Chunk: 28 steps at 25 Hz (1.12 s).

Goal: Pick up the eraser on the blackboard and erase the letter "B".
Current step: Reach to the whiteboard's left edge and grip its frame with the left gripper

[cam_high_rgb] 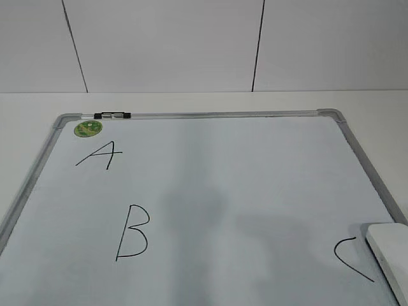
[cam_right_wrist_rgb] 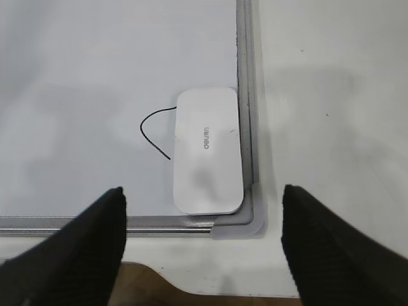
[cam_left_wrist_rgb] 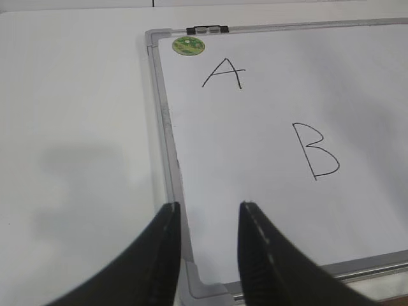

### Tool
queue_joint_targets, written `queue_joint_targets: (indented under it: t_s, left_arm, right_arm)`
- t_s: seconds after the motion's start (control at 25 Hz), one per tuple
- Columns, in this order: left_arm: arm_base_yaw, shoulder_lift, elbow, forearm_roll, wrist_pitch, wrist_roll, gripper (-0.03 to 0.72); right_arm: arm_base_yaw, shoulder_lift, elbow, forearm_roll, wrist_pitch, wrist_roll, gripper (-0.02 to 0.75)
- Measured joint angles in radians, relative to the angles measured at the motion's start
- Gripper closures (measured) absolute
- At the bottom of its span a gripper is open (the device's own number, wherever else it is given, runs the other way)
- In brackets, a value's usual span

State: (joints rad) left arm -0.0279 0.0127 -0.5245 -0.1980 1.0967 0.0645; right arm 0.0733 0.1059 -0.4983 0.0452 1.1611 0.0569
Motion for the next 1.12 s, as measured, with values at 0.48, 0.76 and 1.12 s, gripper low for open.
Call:
queue_joint_targets:
  t_s: [0.48, 0.76, 1.12]
  left_arm:
    - [0.000, 0.320, -0.126, 0.020, 0.060, 0.000, 0.451]
    - [0.000, 0.649, -0.292, 0.055, 0.149, -0.039, 0.451]
    - [0.000, 1.052, -0.422, 0.068, 0.148, -0.054, 0.451]
  right_arm:
    - [0.000, 0.254, -0.138, 0.019, 0.062, 0.036, 0.153]
    - [0.000, 0.397, -0.159, 0.106, 0.092, 0.044, 0.153]
    - [0.000, 0.459, -0.159, 0.128, 0.092, 0.046, 0.153]
